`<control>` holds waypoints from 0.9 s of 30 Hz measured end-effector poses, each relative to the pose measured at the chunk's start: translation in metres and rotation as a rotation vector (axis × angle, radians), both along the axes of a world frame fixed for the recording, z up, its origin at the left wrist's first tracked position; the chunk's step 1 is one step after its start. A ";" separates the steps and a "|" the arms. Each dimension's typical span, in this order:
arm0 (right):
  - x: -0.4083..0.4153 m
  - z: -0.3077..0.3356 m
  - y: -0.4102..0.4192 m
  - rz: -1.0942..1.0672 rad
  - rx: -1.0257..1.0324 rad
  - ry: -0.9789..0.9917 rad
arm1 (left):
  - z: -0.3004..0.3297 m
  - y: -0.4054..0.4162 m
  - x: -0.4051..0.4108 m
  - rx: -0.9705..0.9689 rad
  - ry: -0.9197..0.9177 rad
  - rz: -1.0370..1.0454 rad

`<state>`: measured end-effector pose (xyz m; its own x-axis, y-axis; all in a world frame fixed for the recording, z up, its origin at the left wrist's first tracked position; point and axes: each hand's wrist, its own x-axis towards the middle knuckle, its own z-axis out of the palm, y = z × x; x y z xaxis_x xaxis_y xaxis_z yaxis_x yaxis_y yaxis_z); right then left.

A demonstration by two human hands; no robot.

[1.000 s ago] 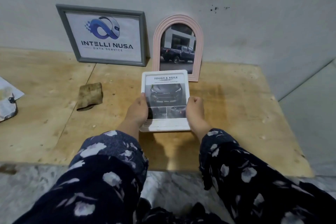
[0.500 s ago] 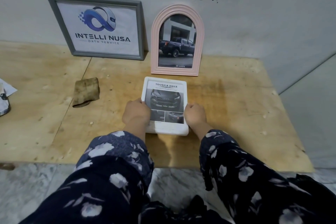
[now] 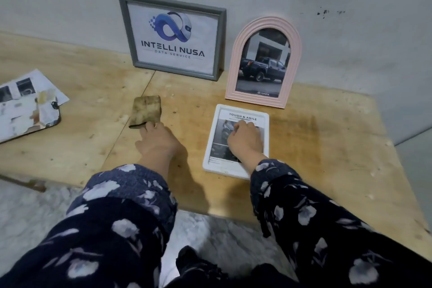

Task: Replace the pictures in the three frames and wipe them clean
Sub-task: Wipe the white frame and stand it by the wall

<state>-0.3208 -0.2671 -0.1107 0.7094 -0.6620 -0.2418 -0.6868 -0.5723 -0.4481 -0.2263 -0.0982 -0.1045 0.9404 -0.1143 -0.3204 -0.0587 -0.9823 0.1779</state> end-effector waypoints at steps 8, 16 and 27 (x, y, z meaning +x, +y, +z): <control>0.071 -0.003 0.064 0.282 -0.071 -0.028 | -0.010 0.077 0.052 -0.011 0.102 0.073; 0.129 -0.017 0.122 0.518 -0.103 -0.072 | -0.022 0.106 0.083 0.083 0.215 -0.152; 0.180 -0.047 0.147 0.905 -0.270 0.135 | -0.030 0.116 0.083 0.037 0.220 -0.170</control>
